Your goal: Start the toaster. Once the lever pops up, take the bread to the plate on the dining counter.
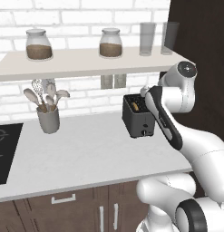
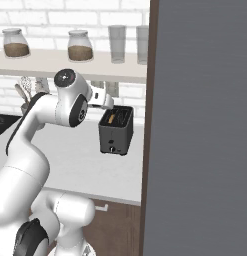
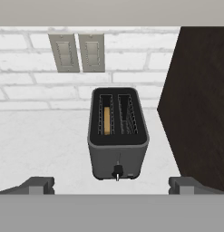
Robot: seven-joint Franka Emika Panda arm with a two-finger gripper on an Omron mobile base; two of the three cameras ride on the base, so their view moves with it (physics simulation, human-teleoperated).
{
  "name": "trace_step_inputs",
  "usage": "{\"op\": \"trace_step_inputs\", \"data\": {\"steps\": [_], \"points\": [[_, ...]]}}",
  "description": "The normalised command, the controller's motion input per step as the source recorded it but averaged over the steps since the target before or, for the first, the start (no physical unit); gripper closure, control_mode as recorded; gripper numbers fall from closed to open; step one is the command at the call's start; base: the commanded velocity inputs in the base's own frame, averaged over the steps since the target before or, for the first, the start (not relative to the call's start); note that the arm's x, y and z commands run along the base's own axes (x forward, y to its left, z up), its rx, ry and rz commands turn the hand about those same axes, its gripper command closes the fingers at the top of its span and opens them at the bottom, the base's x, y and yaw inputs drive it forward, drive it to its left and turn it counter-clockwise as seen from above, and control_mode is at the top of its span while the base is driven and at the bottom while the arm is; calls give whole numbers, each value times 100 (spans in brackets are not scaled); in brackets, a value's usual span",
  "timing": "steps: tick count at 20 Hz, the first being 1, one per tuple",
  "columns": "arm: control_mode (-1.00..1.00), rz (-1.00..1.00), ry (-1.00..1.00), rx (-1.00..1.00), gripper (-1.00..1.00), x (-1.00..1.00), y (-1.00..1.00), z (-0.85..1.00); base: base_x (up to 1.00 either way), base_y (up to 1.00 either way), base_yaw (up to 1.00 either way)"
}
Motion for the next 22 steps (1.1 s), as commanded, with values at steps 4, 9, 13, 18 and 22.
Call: {"op": "trace_step_inputs", "data": {"steps": [4, 9, 13, 18, 22], "points": [[-100, 0, 0, 0, -100, 0, 0, 0, 0, 0, 0], [-100, 0, 0, 0, -100, 0, 0, 0, 0, 0, 0], [-100, 0, 0, 0, -100, 0, 0, 0, 0, 0, 0], [-100, 0, 0, 0, -100, 0, 0, 0, 0, 0, 0], [-100, 0, 0, 0, -100, 0, 0, 0, 0, 0, 0]]}}
